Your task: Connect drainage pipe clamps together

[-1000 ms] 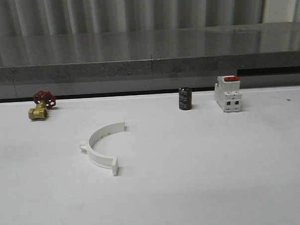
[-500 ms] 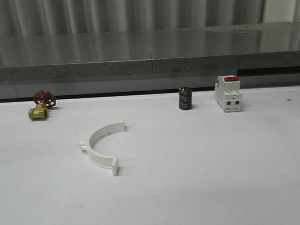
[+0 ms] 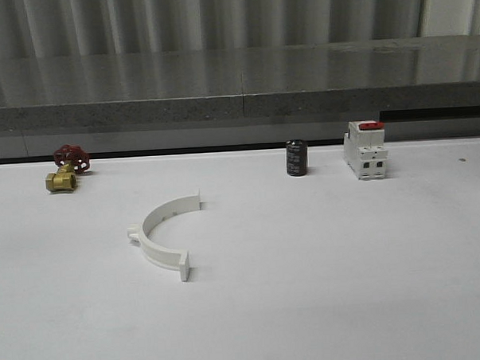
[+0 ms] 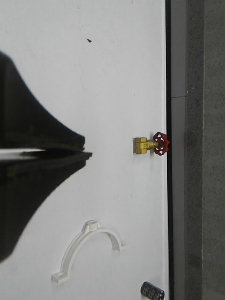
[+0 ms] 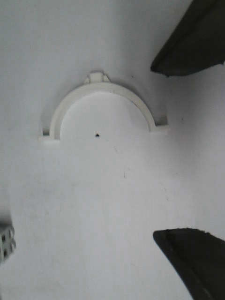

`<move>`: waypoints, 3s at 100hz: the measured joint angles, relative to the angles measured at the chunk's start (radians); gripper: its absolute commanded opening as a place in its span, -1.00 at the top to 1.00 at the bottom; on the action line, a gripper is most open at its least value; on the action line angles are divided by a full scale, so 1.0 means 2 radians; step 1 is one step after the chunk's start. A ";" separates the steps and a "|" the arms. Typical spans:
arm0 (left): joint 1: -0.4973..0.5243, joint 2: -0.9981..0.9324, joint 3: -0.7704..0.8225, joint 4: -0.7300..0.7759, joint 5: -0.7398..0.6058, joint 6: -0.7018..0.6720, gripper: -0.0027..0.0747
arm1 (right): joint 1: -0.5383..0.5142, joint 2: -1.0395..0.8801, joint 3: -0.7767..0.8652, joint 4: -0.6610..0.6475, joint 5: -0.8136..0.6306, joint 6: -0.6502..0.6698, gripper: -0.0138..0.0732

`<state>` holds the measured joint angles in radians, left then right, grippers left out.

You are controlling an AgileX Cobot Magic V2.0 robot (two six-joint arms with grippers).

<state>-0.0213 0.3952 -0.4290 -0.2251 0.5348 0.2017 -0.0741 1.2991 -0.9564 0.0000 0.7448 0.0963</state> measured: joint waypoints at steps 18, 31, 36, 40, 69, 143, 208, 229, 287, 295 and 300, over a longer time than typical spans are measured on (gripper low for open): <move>0.000 0.000 0.000 0.000 0.000 0.000 0.99 | -0.059 0.084 -0.039 0.000 0.001 -0.052 -0.82; 0.000 0.000 0.000 0.000 0.000 0.000 0.99 | -0.084 0.150 -0.062 0.000 0.001 -0.084 -0.82; 0.000 0.000 0.000 0.000 0.000 0.000 0.99 | -0.089 0.172 -0.073 0.003 0.001 -0.093 -0.82; 0.000 0.000 0.000 0.000 0.000 0.000 0.99 | -0.089 0.190 -0.081 0.005 0.001 -0.099 -0.82; 0.000 0.000 0.000 0.000 0.000 0.000 0.99 | -0.090 0.280 -0.128 0.021 -0.007 -0.135 -0.82; 0.000 0.000 0.000 0.000 0.000 0.000 0.99 | -0.090 0.324 -0.143 0.024 0.012 -0.149 0.76; 0.000 0.000 0.000 0.000 0.000 0.000 0.99 | 0.081 0.255 -0.156 0.063 0.018 -0.033 0.73; 0.000 0.000 0.000 0.000 0.000 0.000 0.99 | 0.224 0.276 -0.196 -0.006 0.020 0.136 0.73; 0.000 0.000 0.000 0.000 0.000 0.000 0.99 | 0.340 0.419 -0.352 -0.076 0.078 0.303 0.69; 0.000 0.000 0.000 0.000 0.000 0.000 0.99 | 0.346 0.425 -0.358 -0.076 0.077 0.304 0.69; 0.000 0.000 0.000 0.000 0.000 0.000 0.99 | 0.350 0.426 -0.358 -0.076 0.077 0.307 0.69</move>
<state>-0.0213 0.3952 -0.4290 -0.2251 0.5348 0.2017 0.6263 2.1514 -1.6720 -0.1526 0.8982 0.7096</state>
